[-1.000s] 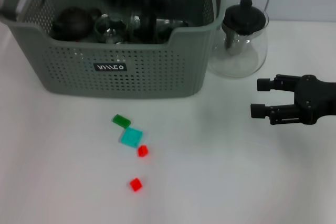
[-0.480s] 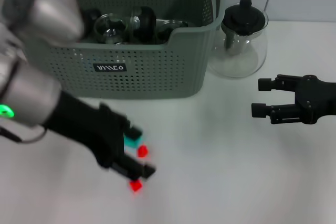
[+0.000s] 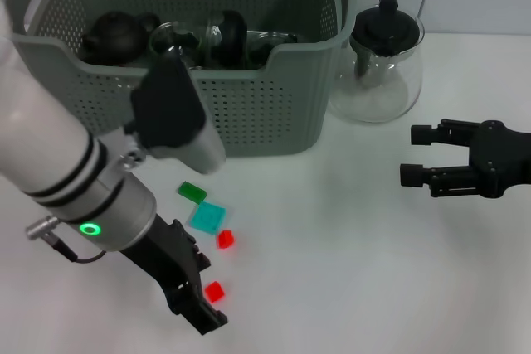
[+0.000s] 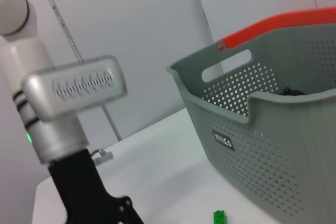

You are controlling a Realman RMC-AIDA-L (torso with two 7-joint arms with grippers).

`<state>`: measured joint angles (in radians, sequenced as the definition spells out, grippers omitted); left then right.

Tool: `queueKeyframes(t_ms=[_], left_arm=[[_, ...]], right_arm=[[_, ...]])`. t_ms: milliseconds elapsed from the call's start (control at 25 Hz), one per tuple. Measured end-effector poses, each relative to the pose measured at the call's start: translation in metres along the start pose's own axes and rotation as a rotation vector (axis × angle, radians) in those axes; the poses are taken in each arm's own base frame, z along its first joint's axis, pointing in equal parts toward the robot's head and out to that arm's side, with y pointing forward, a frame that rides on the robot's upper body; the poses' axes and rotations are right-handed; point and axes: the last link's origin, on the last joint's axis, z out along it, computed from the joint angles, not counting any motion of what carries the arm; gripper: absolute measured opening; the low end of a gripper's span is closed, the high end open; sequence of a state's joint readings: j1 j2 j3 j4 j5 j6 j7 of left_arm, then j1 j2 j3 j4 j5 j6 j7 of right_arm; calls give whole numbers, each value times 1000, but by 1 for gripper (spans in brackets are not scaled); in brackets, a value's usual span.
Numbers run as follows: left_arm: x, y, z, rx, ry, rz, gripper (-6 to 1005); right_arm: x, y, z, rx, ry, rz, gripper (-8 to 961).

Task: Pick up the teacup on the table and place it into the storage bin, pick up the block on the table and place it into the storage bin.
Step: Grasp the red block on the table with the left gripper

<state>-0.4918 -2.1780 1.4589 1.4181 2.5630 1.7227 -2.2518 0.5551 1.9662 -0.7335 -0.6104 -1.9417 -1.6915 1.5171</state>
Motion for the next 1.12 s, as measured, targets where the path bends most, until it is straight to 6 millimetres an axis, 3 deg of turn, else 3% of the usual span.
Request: queueKeyframes(t_ms=[200, 1000, 1120], left_arm=[[2, -7, 14, 52, -35, 33, 844], [7, -7, 30, 83, -58, 167, 841], [6, -8, 31, 85, -63, 201, 800]], right_arm=[[0, 0, -1, 2, -2, 6, 945], [0, 0, -1, 6, -8, 2, 944], [0, 0, -1, 6, -8, 2, 944]])
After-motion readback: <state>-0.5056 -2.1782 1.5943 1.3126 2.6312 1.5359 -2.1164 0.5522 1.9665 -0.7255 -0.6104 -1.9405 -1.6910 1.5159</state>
